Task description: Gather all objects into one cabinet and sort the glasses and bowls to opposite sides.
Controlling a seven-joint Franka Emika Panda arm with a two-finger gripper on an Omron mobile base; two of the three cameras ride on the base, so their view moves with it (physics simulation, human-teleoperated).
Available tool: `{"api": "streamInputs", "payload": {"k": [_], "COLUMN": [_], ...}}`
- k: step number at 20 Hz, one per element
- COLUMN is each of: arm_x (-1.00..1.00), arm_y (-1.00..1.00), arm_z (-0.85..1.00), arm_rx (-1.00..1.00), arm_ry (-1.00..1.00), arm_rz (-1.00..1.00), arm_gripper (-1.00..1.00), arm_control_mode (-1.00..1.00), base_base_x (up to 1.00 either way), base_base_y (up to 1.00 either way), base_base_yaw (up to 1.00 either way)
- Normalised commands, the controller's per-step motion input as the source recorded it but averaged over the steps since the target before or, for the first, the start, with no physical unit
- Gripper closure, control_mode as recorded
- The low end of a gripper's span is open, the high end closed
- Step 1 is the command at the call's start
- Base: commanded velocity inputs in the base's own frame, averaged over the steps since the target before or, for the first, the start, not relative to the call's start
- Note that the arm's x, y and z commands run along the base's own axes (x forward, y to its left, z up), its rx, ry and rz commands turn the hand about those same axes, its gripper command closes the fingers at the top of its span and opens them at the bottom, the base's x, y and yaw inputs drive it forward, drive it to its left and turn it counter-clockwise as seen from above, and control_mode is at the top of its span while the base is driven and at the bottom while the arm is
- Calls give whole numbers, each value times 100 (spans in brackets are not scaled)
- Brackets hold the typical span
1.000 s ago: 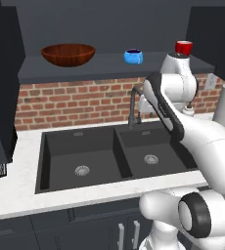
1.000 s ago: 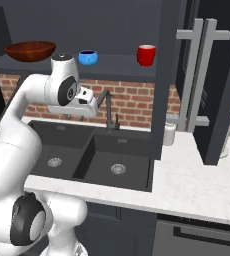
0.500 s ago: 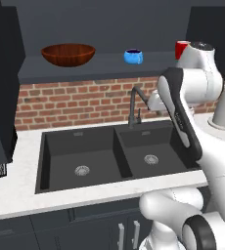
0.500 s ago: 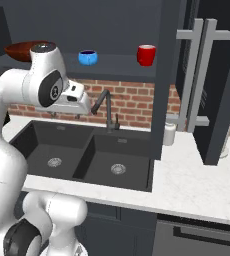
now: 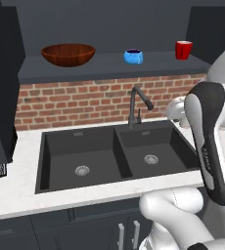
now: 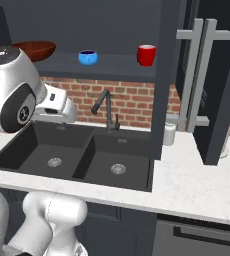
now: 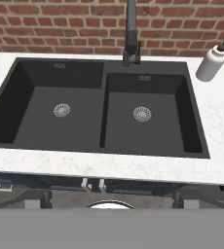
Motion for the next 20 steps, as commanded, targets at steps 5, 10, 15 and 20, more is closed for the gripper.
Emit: {"api": "streamInputs", "payload": {"k": [5, 10, 15, 20], "arm_x": [-60, 0, 0, 0], "arm_y": [0, 0, 0, 0], "arm_z": [5, 0, 0, 0], "arm_rx": [0, 0, 0, 0], "arm_ry": [-3, 0, 0, 0], "arm_rz": [0, 0, 0, 0], "arm_gripper": [-100, -100, -100, -100], "arm_control_mode": [100, 100, 100, 100], "base_base_x": [-40, -99, -89, -58], "base_base_y": [0, -2, -25, -47], "base_base_yaw": [0, 0, 0, -4]}}
